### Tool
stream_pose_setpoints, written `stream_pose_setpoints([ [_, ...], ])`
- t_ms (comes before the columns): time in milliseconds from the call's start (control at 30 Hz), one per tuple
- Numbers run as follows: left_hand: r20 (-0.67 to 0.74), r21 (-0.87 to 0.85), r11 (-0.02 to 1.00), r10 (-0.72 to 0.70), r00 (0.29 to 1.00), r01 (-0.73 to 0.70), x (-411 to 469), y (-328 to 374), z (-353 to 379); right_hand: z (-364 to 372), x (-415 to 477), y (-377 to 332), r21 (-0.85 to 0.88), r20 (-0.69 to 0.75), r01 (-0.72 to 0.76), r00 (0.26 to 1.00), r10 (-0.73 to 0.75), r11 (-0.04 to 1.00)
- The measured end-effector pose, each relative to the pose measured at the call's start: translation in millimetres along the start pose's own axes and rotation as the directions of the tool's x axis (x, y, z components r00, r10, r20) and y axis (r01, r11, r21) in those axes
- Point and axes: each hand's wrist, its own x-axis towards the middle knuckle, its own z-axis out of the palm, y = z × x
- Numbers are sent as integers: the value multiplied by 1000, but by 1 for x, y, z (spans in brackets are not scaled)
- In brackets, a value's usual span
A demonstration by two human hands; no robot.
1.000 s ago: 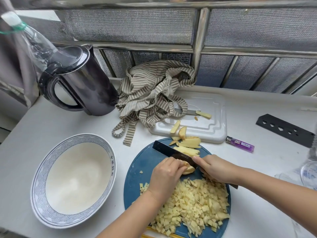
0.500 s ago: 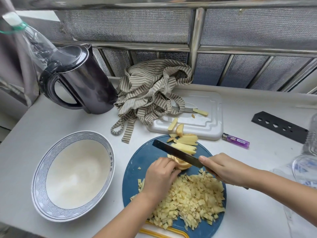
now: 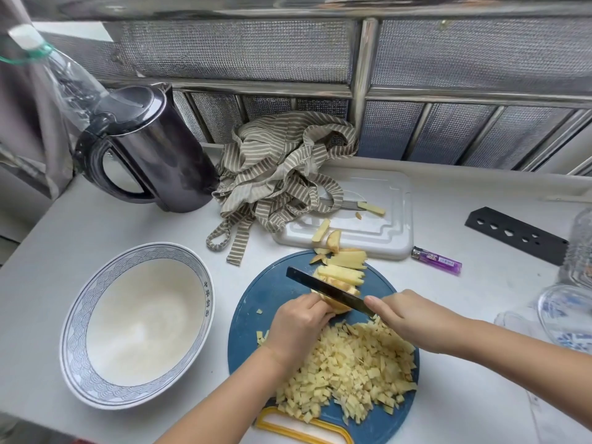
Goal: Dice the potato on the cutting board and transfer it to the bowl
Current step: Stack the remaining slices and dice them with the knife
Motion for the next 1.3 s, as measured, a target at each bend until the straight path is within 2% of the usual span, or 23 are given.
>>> stream_pose_setpoints([
  [300,75,36,993,110,991,-113,7,-12,3,-6,5,-6,-31,17,-18,1000,18,999],
  [467,110,42,991,124,986,-130,6,-18,6,-1,11,-8,-41,43,-17,999,19,999],
  [733,90,18,991,129,988,-131,4,-18,0,15,23,-9,12,26,-21,999,20,1000],
  [967,81,21,998,59,995,-61,4,-14,-6,30,34,-9,29,-14,-19,1000,19,999],
  [1300,163,-171,964,-178,970,205,-13,-20,-24,16,23,9,351,43,-112,994,103,930],
])
